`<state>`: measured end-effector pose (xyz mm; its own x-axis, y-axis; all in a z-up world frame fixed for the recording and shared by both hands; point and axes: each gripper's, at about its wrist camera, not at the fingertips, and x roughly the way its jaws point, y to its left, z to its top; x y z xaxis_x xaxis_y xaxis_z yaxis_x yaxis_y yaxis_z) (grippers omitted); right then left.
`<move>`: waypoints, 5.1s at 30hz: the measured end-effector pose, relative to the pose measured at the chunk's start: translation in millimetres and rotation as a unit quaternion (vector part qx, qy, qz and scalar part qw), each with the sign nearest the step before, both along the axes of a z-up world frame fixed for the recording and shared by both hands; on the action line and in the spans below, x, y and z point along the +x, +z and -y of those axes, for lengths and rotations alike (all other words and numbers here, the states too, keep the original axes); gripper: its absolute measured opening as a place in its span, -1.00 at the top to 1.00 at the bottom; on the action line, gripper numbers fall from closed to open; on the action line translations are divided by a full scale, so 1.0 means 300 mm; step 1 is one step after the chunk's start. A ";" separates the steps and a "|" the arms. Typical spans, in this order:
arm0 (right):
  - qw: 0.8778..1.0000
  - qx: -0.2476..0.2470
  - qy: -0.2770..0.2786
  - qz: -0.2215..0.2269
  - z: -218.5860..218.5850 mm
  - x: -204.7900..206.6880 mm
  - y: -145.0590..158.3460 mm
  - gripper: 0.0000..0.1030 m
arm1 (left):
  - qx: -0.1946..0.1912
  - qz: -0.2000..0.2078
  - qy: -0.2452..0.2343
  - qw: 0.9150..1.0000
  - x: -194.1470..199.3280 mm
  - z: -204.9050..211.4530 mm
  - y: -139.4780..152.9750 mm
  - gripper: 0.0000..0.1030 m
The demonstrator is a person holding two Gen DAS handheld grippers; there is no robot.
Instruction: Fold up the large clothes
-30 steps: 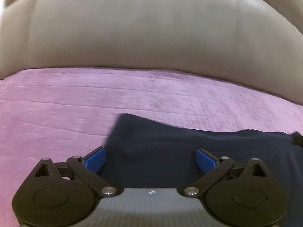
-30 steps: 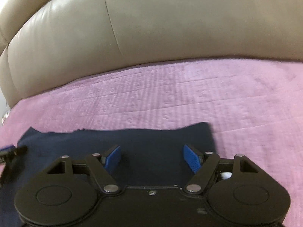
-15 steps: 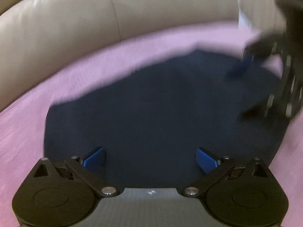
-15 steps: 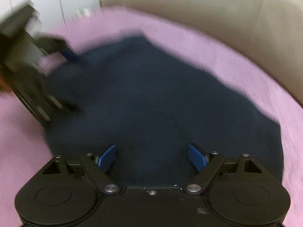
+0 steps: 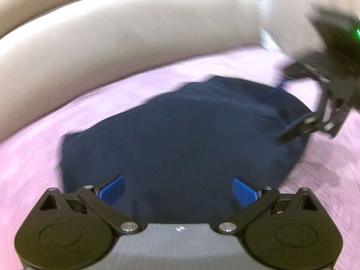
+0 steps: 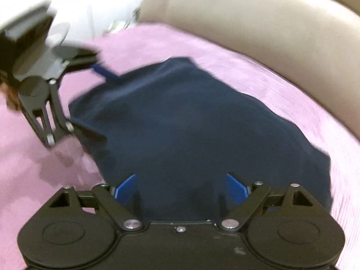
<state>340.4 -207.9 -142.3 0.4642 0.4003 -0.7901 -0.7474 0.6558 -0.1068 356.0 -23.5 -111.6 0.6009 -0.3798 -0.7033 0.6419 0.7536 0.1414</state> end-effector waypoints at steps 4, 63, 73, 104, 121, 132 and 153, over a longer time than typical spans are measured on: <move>1.000 0.003 0.000 -0.010 0.057 0.015 -0.141 -0.97 | 0.072 -0.016 -0.005 0.997 0.054 0.039 -0.177 -1.00; 0.900 0.127 -0.416 0.042 -0.263 0.304 -0.162 -1.00 | -0.344 -0.278 0.144 0.885 0.506 -0.513 -0.313 -1.00; 0.899 0.127 -0.413 0.078 -0.289 0.000 -0.167 -1.00 | -0.365 -0.291 0.186 0.865 0.480 -0.520 -0.325 -0.71; 0.923 0.198 -0.320 0.081 -0.165 -0.337 -0.257 -0.98 | -0.449 -0.182 0.232 0.843 0.273 0.040 0.008 0.50; 0.833 0.460 -0.297 -0.079 0.474 0.238 -0.066 -0.98 | -0.441 -0.204 0.220 0.846 0.261 0.386 -0.160 0.52; 0.852 0.425 -0.288 -0.099 0.297 0.505 0.019 0.74 | -0.354 -0.189 0.162 0.902 0.150 0.434 -0.034 0.11; 0.858 0.322 -0.277 -0.290 0.406 0.406 -0.078 0.08 | -0.252 -0.237 0.137 0.928 0.146 0.321 -0.159 0.70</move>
<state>462.0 -329.8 -165.6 0.3273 0.6863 -0.6495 -0.1075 0.7100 0.6960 399.9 -119.8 -159.4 0.3915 -0.6107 -0.6883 0.3153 0.7918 -0.5231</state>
